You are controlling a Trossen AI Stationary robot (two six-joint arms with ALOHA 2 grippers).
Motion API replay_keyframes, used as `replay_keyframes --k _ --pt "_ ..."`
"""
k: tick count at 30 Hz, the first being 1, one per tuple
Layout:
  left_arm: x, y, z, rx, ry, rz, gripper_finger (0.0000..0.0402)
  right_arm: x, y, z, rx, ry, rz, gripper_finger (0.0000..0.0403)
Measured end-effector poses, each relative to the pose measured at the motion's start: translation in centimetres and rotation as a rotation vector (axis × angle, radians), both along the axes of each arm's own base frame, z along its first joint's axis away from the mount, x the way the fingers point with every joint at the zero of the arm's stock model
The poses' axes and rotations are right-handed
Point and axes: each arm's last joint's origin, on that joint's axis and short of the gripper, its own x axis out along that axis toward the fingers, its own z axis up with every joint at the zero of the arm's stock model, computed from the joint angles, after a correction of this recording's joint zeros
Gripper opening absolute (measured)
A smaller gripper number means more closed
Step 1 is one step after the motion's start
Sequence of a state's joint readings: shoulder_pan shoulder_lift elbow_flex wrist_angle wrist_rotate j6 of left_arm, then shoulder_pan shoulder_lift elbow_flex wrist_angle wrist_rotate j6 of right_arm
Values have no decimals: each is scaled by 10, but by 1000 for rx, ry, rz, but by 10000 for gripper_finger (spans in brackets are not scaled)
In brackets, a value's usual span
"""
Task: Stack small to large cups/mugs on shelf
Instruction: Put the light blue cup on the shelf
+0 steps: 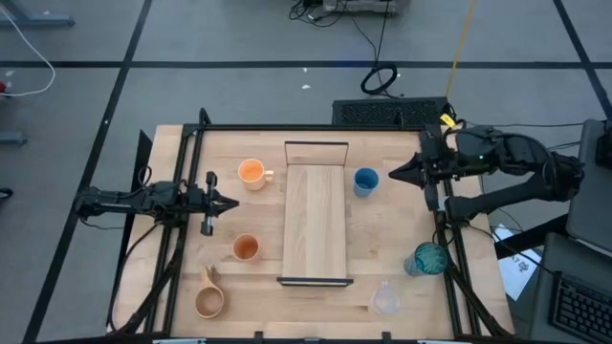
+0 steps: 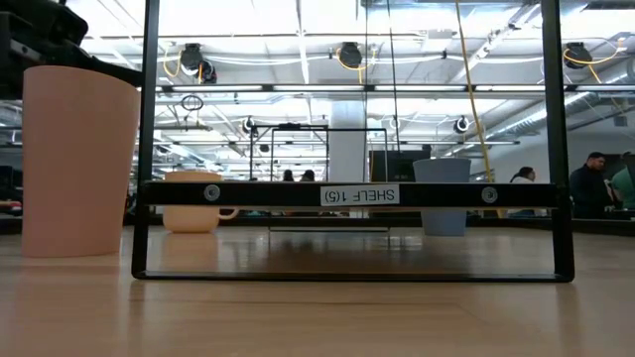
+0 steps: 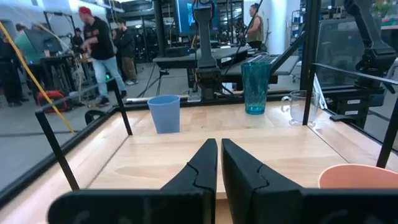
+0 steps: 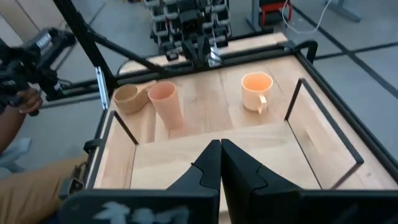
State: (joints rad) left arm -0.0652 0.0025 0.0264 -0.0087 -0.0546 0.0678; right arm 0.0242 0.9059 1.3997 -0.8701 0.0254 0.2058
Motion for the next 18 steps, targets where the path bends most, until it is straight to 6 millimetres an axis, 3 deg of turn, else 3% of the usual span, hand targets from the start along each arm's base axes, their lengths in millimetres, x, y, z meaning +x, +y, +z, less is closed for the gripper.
replay_keyframes --k 11,14,18 --pt "3 1 0 -41 16 27 26 1 0 -7 -33 74 17 0" --pt "3 2 9 -80 1 69 26 1 0 -7 -40 74 21 0" --pt "1 2 39 -94 -34 73 26 1 0 -7 -42 74 22 0"
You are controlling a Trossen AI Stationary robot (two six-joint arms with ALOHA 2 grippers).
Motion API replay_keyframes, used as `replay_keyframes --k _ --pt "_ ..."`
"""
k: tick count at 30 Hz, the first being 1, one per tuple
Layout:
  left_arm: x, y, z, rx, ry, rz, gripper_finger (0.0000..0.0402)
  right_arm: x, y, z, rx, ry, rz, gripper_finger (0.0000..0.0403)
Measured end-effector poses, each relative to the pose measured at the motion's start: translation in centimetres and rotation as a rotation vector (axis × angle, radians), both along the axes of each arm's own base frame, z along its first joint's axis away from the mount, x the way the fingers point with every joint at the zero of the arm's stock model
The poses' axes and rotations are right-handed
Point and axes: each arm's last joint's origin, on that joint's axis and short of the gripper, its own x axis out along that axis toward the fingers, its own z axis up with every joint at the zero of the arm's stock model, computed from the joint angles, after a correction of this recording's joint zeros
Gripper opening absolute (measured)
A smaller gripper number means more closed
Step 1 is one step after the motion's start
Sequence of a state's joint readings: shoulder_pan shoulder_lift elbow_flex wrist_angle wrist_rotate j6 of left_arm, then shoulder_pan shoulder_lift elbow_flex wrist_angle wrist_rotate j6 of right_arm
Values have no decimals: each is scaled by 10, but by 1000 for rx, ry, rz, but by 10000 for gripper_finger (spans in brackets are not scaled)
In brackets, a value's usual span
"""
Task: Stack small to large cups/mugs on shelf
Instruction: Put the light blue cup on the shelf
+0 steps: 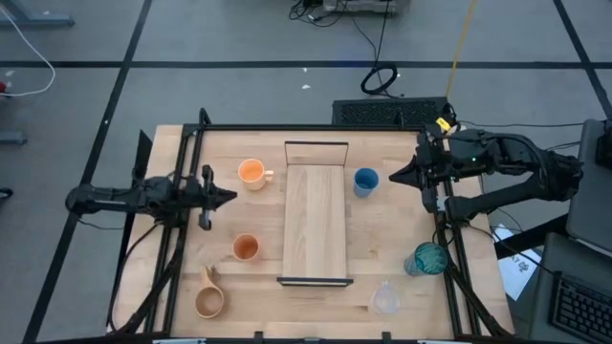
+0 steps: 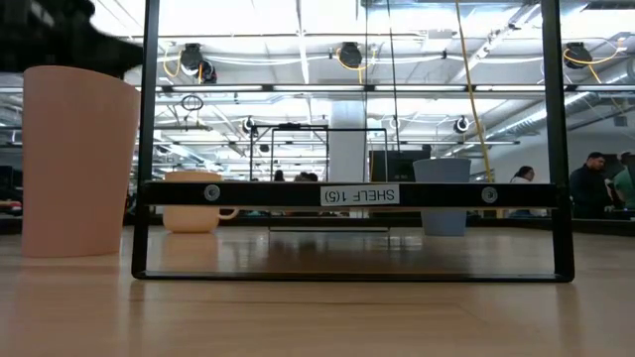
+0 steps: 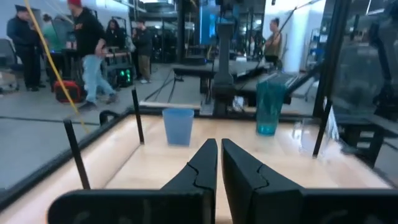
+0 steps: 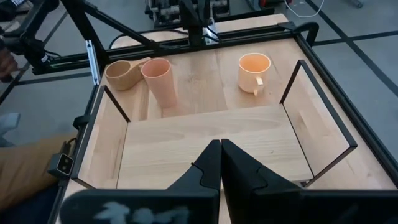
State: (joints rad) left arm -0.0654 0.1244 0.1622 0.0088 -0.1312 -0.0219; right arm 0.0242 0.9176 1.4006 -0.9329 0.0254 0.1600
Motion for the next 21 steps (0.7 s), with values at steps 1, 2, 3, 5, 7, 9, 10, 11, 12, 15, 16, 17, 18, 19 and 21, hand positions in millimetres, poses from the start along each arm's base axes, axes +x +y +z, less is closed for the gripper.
replay_keyframes --k 1,2,3,5,7,9,10,11,12,15,16,17,18,19,21 --pt "0 0 8 9 11 0 26 0 0 0 0 0 0 0" --pt "0 0 16 17 23 0 26 0 0 0 0 0 0 0" --pt "0 0 25 23 39 1 26 0 0 0 0 0 0 0" --pt "0 0 44 29 73 0 26 0 0 0 0 0 0 0" --pt "1 0 63 33 98 0 26 0 0 0 0 0 0 0" --pt "3 0 84 34 112 0 26 0 0 0 -5 0 3 0" --pt "4 0 95 44 120 -2 26 0 0 0 -11 0 7 0" --pt "5 -1 105 57 125 -4 26 0 0 0 -17 0 9 0" --pt "6 -1 115 71 131 -7 26 0 0 0 -20 1 12 0" --pt "9 -2 147 106 140 -18 26 0 0 0 -23 0 13 0" --pt "10 -3 156 115 141 -21 26 0 0 0 -23 1 13 0" --pt "11 -3 166 121 142 -23 26 0 0 0 -23 1 13 0" --pt "12 -3 175 125 148 -25 26 0 0 0 -23 1 13 0" --pt "12 -3 183 126 152 -25 26 0 0 0 -23 1 13 0" --pt "15 -3 199 127 172 -26 26 0 0 0 -23 1 13 0"
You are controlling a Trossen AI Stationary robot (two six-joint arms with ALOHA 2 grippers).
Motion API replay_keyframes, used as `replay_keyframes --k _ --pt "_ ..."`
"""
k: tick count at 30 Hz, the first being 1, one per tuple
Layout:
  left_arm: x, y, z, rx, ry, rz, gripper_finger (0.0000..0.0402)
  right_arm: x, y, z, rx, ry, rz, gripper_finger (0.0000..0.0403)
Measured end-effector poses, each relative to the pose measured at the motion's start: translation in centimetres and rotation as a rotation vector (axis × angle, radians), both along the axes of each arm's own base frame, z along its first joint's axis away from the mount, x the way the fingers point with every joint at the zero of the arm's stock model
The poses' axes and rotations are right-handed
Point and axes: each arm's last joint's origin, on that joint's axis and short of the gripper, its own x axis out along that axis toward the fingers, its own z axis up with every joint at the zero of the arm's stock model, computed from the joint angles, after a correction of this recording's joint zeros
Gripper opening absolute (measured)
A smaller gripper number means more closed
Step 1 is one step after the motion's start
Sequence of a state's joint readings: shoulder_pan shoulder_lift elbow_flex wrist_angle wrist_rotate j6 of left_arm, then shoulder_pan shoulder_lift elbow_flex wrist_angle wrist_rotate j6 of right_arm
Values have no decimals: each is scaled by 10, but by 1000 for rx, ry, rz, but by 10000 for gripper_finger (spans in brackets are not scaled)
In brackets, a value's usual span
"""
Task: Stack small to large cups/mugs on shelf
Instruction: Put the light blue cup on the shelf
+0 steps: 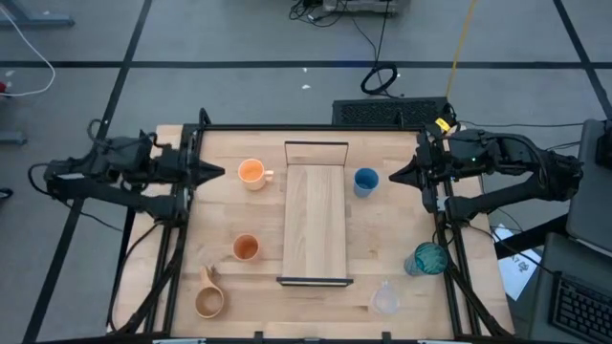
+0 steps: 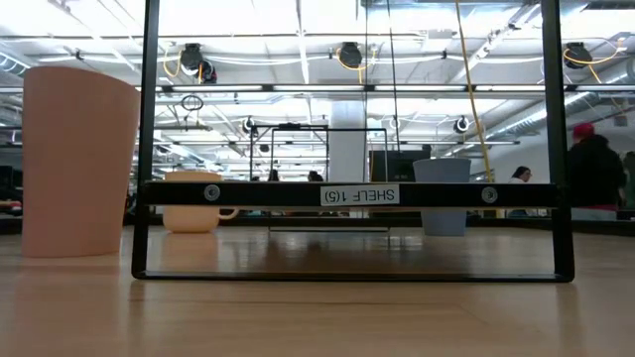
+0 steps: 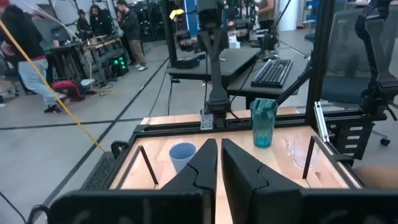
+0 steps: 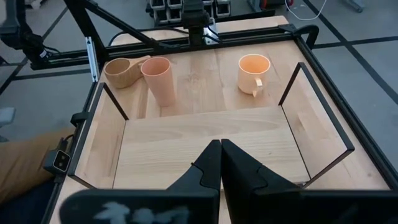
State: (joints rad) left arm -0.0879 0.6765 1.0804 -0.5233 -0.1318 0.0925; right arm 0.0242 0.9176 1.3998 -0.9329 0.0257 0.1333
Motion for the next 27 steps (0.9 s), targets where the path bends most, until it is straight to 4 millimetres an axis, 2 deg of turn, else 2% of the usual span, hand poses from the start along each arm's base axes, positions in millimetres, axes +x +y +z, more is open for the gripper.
replay_keyframes --k 7,12,20,27 --pt "10 -1 42 49 136 -3 26 0 0 0 2 0 -1 0" --pt "21 -1 55 60 239 36 26 0 0 0 17 0 -10 0" --pt "44 -4 51 81 319 33 26 0 0 0 54 0 -31 0" --pt "64 -16 29 80 369 7 26 4 7 -7 94 77 -17 0"
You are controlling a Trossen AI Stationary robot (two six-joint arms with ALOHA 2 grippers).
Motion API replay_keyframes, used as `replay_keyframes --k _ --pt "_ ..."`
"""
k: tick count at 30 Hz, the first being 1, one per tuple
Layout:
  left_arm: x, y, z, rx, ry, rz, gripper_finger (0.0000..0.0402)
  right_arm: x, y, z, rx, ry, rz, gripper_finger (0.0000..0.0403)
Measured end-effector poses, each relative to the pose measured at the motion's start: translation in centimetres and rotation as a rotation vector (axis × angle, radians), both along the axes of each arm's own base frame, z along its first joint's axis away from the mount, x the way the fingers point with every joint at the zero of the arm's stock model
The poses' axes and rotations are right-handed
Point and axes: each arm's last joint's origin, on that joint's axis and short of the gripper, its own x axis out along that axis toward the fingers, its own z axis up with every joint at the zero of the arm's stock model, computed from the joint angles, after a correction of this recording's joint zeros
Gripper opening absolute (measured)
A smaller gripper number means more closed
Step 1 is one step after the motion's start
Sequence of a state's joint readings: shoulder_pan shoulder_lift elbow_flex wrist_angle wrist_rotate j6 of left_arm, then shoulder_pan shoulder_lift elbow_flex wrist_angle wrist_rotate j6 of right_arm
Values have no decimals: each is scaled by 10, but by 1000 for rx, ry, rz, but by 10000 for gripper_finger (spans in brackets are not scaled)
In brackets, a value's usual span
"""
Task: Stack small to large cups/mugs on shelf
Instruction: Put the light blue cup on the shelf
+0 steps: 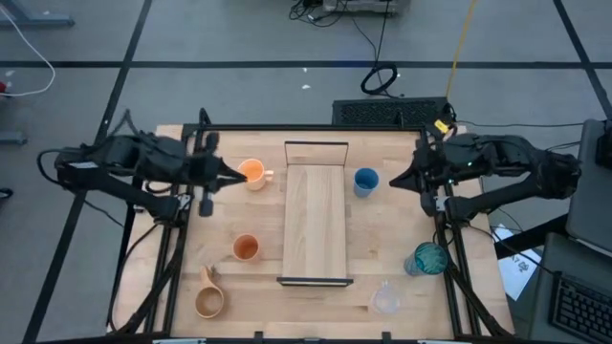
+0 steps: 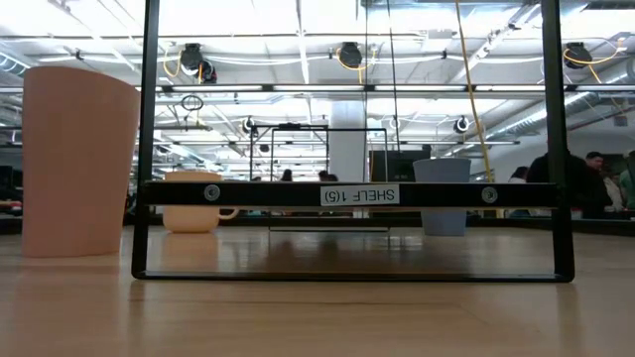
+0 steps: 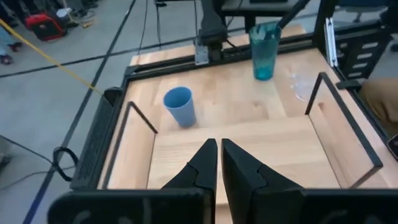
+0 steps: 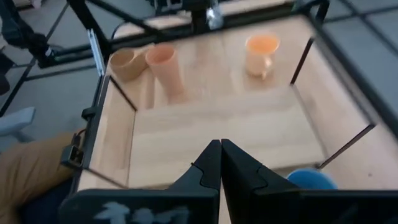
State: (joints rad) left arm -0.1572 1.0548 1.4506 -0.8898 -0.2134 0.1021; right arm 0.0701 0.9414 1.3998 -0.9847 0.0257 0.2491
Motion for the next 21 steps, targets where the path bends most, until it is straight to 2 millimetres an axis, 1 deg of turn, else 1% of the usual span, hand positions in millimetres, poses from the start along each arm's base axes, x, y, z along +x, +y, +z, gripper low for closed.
replay_keyframes --k 2,8,14,21 --pt "6 -4 -12 18 8 21 26 5 5 -4 26 40 7 0" --pt "26 -17 -44 45 -51 41 26 25 24 -15 93 208 23 0" --pt "39 -24 -79 41 -88 44 26 42 45 -11 139 400 -8 0" --pt "44 -26 -108 -10 -94 67 26 58 77 -5 168 571 -46 0"
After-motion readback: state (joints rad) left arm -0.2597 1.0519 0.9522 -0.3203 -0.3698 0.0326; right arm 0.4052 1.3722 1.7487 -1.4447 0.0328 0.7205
